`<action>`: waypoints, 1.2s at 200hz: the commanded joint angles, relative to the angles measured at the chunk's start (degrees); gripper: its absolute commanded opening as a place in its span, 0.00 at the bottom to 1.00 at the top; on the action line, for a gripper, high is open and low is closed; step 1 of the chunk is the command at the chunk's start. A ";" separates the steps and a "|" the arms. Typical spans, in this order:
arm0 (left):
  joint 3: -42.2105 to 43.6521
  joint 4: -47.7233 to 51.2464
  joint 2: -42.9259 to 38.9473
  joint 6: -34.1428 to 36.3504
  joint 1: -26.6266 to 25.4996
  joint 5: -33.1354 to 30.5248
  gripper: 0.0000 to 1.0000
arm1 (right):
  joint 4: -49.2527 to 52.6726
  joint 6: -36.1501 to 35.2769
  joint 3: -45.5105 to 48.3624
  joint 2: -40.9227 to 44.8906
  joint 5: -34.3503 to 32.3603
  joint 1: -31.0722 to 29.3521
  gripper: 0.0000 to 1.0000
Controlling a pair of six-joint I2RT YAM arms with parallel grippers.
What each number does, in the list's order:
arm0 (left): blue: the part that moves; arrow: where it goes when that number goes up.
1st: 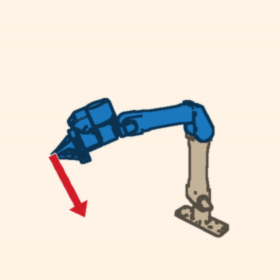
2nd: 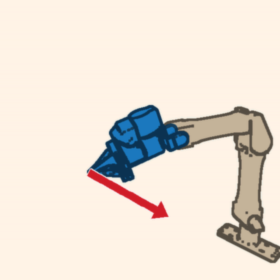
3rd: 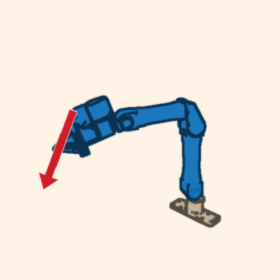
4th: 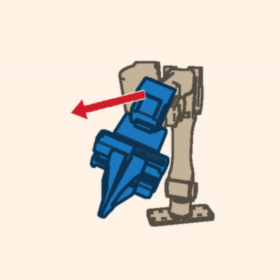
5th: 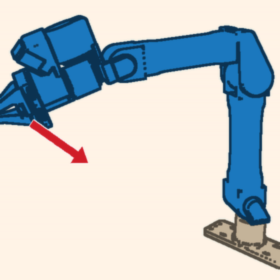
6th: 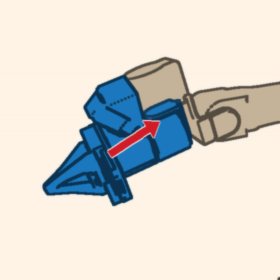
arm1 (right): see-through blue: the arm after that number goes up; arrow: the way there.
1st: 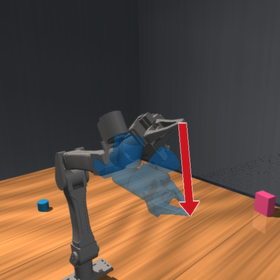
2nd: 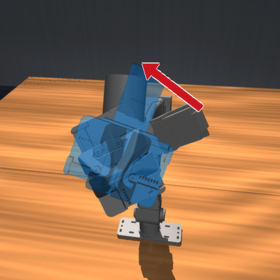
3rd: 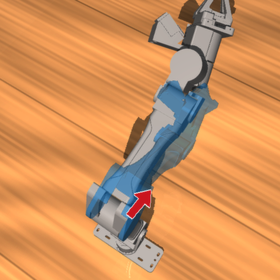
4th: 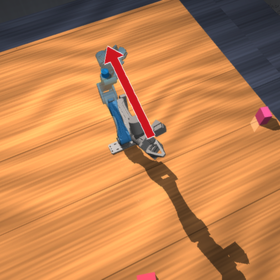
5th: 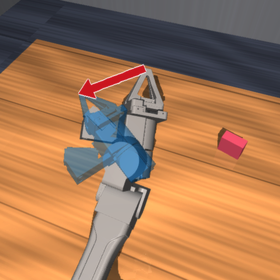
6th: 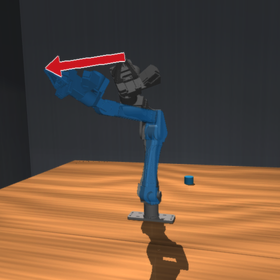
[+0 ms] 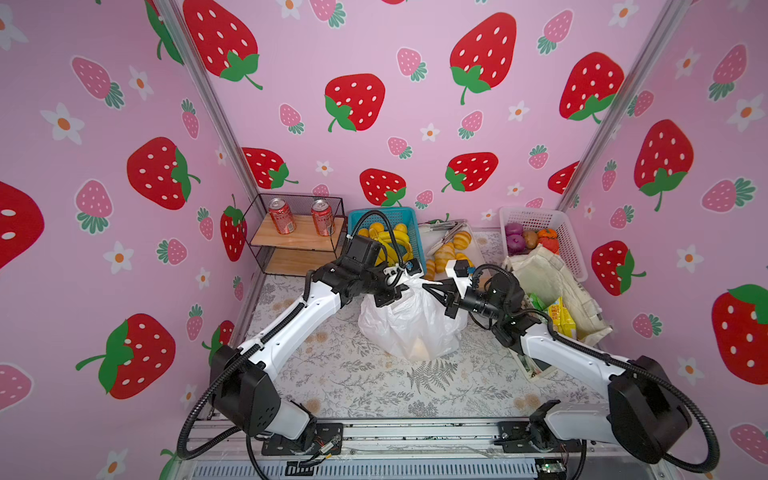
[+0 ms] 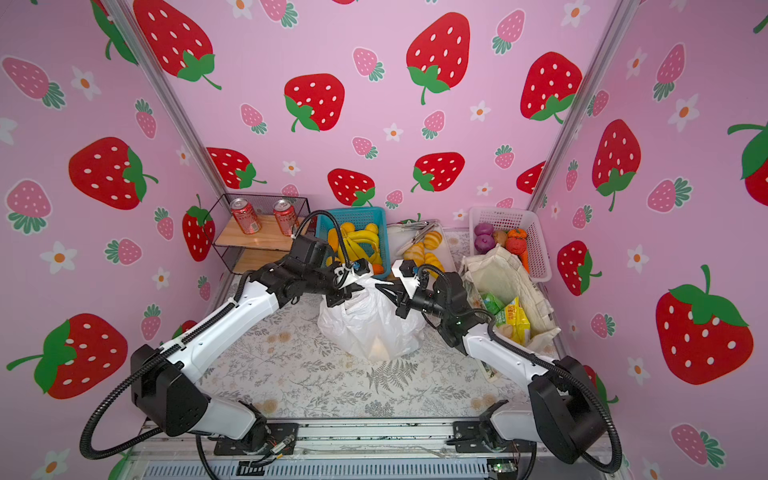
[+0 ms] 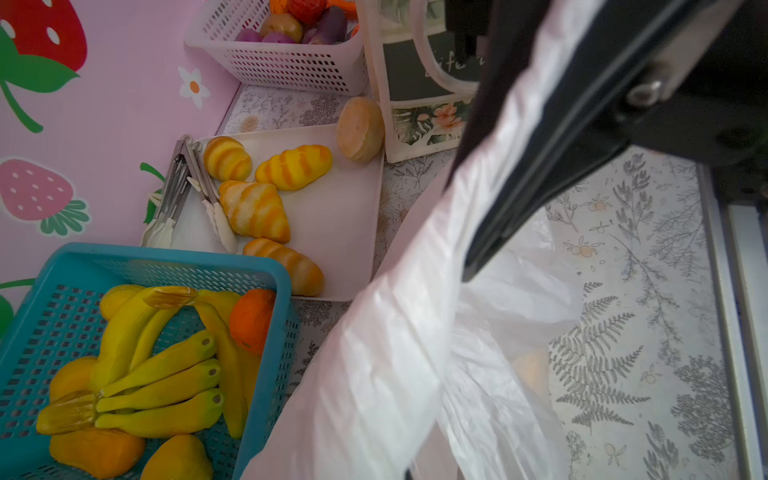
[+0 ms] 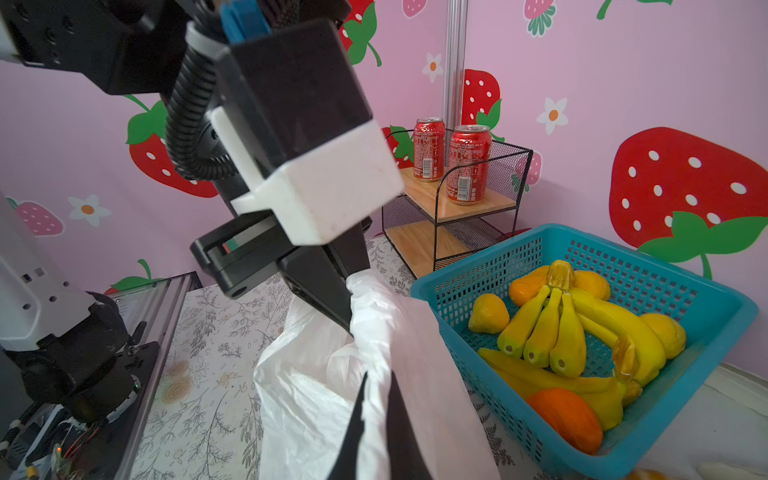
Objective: Place the mixed food into the grocery bags and tie them
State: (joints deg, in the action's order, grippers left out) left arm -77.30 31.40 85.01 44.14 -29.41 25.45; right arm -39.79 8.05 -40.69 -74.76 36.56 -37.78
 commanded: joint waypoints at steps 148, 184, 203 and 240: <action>5.10 -4.52 -6.85 10.86 -2.94 -2.89 0.00 | 7.13 -17.70 -6.29 -4.30 -6.94 -4.23 0.60; 4.97 -3.51 -7.09 10.47 -3.11 -3.82 0.00 | 7.16 -18.15 -7.04 -5.99 -9.07 -4.66 0.27; 5.22 -3.24 -7.77 9.60 -3.11 -5.40 0.03 | 7.62 -18.77 -6.83 -6.21 -11.22 -5.02 0.13; 8.78 -3.75 -10.10 8.47 -3.10 -11.70 0.32 | 6.80 -17.09 -5.94 -4.98 -11.79 -5.04 0.03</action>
State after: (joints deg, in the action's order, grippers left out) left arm -70.61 27.31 77.34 52.34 -32.16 17.65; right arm -32.05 -9.08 -46.13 -80.60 25.69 -42.78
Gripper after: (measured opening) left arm 0.266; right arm 0.049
